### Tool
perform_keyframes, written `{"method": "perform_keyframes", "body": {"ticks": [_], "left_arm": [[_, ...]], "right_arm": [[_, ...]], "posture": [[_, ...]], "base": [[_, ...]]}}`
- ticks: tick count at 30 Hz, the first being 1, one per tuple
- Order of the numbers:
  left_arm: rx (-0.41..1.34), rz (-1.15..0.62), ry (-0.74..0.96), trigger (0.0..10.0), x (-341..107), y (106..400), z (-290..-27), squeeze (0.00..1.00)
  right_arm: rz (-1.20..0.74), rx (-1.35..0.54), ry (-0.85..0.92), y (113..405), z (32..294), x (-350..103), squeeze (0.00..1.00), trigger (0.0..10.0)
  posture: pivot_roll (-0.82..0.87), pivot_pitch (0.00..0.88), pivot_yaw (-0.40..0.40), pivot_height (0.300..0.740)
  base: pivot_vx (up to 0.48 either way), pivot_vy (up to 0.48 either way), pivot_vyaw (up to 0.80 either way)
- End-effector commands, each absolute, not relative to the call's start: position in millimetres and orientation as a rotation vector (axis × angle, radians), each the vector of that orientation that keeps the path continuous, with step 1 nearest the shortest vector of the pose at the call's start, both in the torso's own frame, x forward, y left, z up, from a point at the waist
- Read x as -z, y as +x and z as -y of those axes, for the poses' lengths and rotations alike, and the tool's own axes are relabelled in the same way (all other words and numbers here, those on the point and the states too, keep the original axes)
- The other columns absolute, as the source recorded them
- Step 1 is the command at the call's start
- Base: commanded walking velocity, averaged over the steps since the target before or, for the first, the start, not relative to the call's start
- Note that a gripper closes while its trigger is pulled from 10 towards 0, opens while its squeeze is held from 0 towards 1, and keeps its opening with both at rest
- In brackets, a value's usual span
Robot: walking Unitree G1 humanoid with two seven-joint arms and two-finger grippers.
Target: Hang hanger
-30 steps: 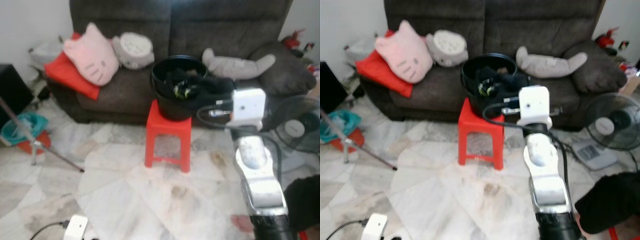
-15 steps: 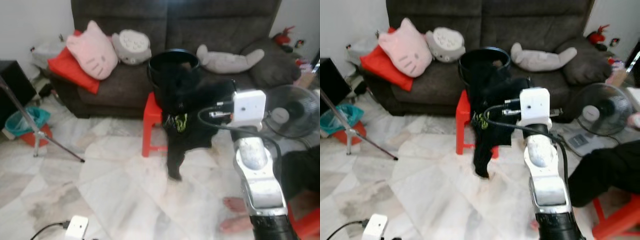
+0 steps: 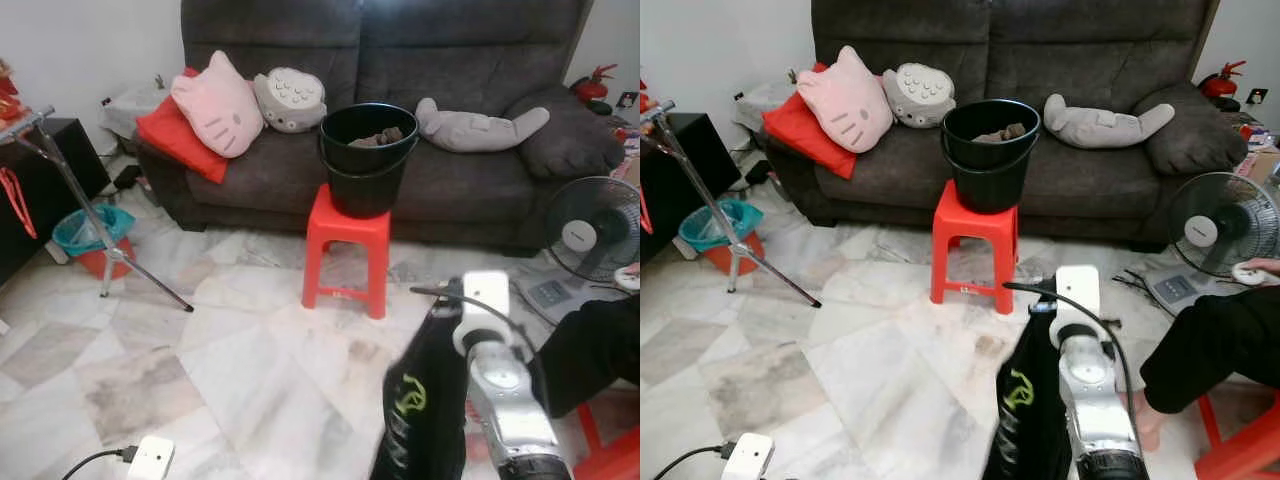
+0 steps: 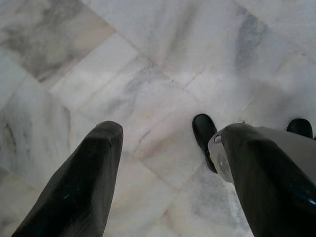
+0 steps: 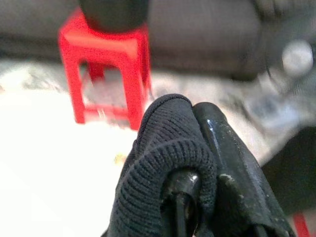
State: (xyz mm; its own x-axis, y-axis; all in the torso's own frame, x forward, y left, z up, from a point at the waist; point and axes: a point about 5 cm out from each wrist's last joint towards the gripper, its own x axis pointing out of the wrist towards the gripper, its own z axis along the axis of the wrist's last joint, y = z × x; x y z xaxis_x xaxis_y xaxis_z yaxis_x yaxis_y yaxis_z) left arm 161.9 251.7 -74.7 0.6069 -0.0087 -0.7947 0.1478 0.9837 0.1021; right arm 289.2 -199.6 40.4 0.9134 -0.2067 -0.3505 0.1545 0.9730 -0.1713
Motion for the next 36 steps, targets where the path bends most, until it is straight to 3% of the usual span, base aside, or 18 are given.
{"method": "perform_keyframes", "body": {"ticks": [1, 5, 14, 21, 32, 36], "left_arm": [[0.092, -0.913, 0.17, 10.0, 73.3, 164.9, -252.5, 0.0], [0.085, -0.911, 0.169, 10.0, 73.2, 164.8, -252.9, 0.0], [0.044, -0.899, 0.159, 10.0, 75.0, 155.9, -256.9, 0.0], [0.04, -0.917, 0.176, 10.0, 75.6, 149.3, -263.0, 0.0], [0.057, -0.942, 0.197, 10.0, 77.0, 143.8, -265.5, 0.0], [0.059, -0.947, 0.201, 10.0, 77.8, 140.8, -266.2, 0.0]], "right_arm": [[-0.396, 0.268, -0.053, 290.7, 210.6, -33.5, 0.0, 10.0], [-0.388, 0.3, -0.046, 290.6, 215.8, -33.1, 0.0, 10.0], [-0.148, 0.344, 0.02, 277.6, 207.2, -51.9, 0.0, 10.0], [-0.139, 0.341, 0.061, 266.8, 192.5, -41.8, 0.0, 10.0], [-0.117, 0.354, 0.038, 261.5, 196.6, -43.8, 0.0, 10.0], [-0.112, 0.348, 0.04, 258.4, 195.0, -43.1, 0.0, 10.0]], "posture": [[-0.21, 0.0, 0.025, 0.74], [-0.21, 0.0, 0.024, 0.74], [-0.17, 0.0, 0.029, 0.74], [-0.19, 0.0, 0.051, 0.74], [-0.21, 0.0, 0.052, 0.74], [-0.21, 0.0, 0.053, 0.74]], "base": [[0.0, 0.0, 0.0], [0.0, 0.0, 0.0], [0.0, 0.0, 0.0], [0.0, 0.0, 0.0], [0.0, 0.0, 0.0], [0.0, 0.0, 0.73]]}}
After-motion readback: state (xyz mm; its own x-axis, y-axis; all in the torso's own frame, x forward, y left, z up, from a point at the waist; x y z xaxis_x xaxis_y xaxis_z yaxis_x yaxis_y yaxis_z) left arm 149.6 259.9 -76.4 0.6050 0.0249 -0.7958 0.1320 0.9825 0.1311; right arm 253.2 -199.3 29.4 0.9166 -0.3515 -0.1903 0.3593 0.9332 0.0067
